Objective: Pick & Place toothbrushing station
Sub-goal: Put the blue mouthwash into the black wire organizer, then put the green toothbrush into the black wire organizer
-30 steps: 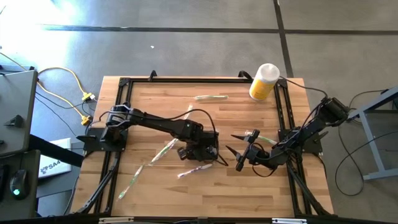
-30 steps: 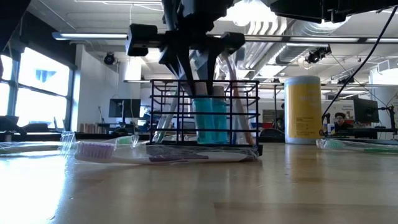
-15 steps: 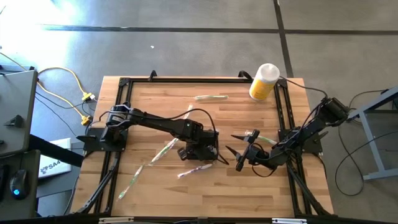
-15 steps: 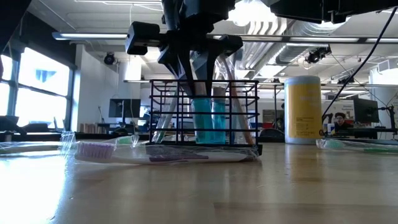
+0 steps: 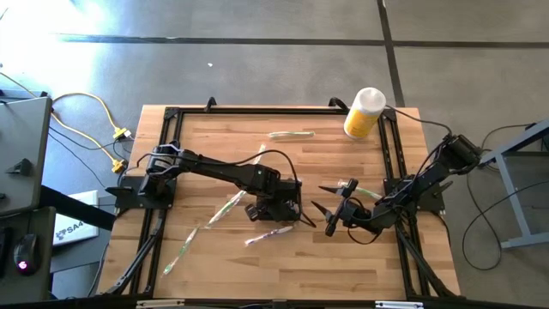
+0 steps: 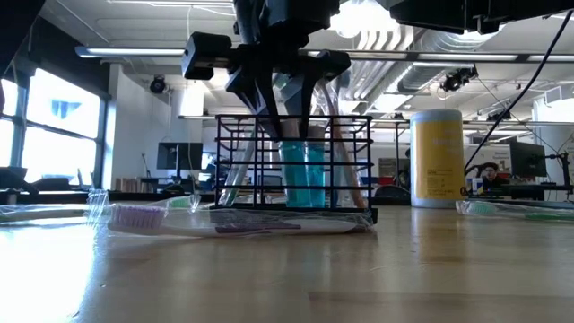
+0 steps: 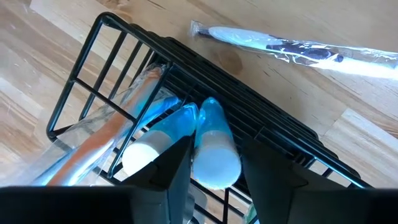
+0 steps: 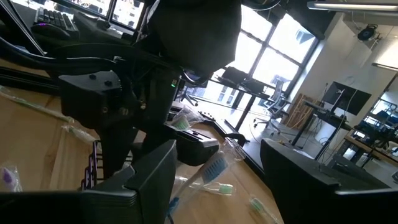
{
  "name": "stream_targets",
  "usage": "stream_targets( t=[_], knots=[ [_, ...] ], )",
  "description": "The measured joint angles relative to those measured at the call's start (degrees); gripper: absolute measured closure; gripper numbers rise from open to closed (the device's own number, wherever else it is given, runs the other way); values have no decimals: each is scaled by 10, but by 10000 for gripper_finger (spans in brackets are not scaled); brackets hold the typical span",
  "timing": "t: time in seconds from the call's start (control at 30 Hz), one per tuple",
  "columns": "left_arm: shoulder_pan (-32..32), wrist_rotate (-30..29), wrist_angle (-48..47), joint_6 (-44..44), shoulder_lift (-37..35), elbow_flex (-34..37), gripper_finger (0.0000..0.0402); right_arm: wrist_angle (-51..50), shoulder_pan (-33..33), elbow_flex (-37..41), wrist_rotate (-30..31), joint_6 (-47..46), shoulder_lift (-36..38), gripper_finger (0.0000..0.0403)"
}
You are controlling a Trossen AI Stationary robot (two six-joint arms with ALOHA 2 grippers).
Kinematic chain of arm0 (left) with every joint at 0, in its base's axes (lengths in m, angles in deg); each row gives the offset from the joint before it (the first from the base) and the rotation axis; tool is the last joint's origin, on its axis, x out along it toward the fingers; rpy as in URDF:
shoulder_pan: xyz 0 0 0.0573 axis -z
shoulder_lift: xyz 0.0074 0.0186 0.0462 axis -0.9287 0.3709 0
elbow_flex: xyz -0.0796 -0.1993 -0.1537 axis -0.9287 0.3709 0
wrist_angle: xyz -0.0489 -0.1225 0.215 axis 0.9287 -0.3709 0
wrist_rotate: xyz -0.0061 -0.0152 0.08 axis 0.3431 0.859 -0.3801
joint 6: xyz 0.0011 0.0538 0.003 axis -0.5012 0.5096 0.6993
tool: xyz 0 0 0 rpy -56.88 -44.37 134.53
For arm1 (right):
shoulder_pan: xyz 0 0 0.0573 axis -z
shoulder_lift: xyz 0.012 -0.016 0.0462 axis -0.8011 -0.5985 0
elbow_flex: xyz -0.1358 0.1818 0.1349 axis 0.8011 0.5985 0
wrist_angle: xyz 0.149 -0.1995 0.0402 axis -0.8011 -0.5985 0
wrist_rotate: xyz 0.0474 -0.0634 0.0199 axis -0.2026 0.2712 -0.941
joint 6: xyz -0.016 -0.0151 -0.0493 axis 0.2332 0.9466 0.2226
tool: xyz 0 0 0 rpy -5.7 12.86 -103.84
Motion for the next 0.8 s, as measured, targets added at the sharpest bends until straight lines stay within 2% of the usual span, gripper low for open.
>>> stream_targets(
  t=[0.8],
  knots=[
    [1, -9, -23, -1, 2, -53, 256, -4, 0, 0, 0, 0, 0, 177]
  ],
)
